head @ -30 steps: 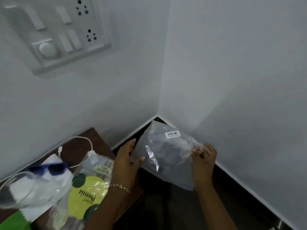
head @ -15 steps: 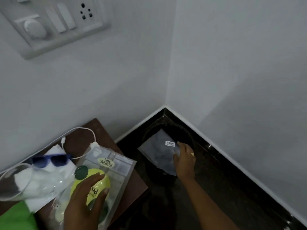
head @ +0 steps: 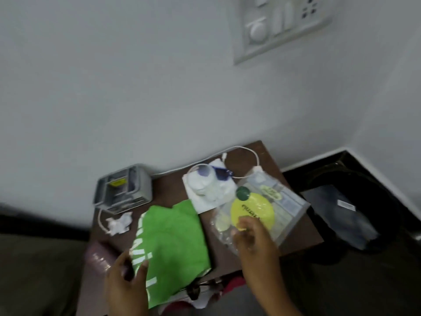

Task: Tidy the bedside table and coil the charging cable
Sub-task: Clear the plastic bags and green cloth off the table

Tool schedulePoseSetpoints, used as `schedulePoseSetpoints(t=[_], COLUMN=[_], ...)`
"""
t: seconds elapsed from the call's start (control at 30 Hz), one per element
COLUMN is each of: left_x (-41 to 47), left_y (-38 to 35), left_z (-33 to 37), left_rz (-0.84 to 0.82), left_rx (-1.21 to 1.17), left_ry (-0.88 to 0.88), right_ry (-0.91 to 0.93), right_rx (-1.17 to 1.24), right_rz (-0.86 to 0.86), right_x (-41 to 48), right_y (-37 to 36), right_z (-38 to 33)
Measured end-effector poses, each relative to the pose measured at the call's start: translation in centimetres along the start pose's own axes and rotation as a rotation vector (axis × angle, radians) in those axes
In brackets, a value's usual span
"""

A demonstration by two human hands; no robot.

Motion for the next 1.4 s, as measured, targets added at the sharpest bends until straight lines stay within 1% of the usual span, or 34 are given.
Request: schedulePoseSetpoints(t=[0.03,0.07,0.1,0.17,0.23,0.37,0.47,0.53,0.6,0.73,0.8,0.87,0.97,1.03,1.1,1.17,1.27,1.33,1.4], left_x=[0.7,1.3,1.5,1.8,2.1,2.3,1.9,0.9,-0.6,-3.6,-4.9,-6.2,-8.3,-10.5,-13.0,-15.5,-19.4,-21.0,-22.1], left_y=[0.7,0.7,0.3,-1.1,-2.3,-3.5,-2.7,-1.4,0.7,3.5,3.7,2.5,-1.3,-5.2,-9.4,-14.0,-20.9,-24.9,-27.6], left_z=[-1.9,-3.9,-5.4,-7.3,-8.2,-7.9,-7.3,-6.8,-5.5,-2.4,-0.4,2.4,7.3,11.3,15.0,17.9,20.9,21.5,21.5], left_rz=[0.027,0.011,-0.04,-0.154,-0.2,-0.245,-0.293,-0.303,-0.29,-0.246,-0.227,-0.274,-0.387,-0.511,-0.623,-0.723,-0.866,-0.92,-0.948], left_rx=[0.01,0.004,-0.025,-0.145,-0.217,-0.461,-0.465,-0.491,-0.543,-0.531,-0.538,-0.541,-0.567,-0.589,-0.576,-0.56,-0.459,-0.399,-0.394], left_ry=[0.118,0.228,0.31,0.383,0.418,0.475,0.415,0.438,0.435,0.341,0.302,0.247,0.173,0.095,0.006,-0.046,-0.169,-0.187,-0.153], right_ry=[-0.056,-0.089,-0.109,-0.177,-0.244,-0.308,-0.277,-0.245,-0.21,-0.172,-0.149,-0.109,-0.05,-0.026,-0.028,-0.042,-0.055,-0.056,-0.114], right_rx=[-0.004,-0.038,-0.087,-0.169,-0.207,-0.137,-0.085,-0.029,0.058,0.255,0.32,0.375,0.404,0.382,0.351,0.314,0.256,0.185,0.065], right_rz=[-0.128,-0.228,-0.306,-0.386,-0.382,-0.253,-0.248,-0.249,-0.23,-0.182,-0.129,-0.046,0.135,0.275,0.411,0.564,0.792,0.893,0.927], right_x=[-0.8,-1.7,-2.3,-2.9,-2.8,-2.1,-2.3,-3.0,-3.8,-4.6,-4.2,-3.2,-1.4,-0.5,0.0,0.0,-0.1,0.4,1.5], right_y=[-3.1,-5.7,-7.7,-10.2,-11.4,-11.6,-11.2,-10.6,-9.5,-5.9,-3.4,-0.4,5.6,10.2,14.8,19.4,25.3,28.0,29.6], right_z=[0.3,0.7,1.2,2.0,2.8,2.9,1.9,0.8,-0.7,-3.5,-4.5,-5.2,-5.0,-4.1,-2.2,0.3,4.3,7.5,11.7])
Point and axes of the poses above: each hand's wrist, its own x-axis towards the middle knuckle, its own y-axis out of the back of the hand, z = x × y, the point moved 9 cm from there along x, towards the middle knuckle, and after that the axes turned 11 degrees about y, right-handed, at the moved point
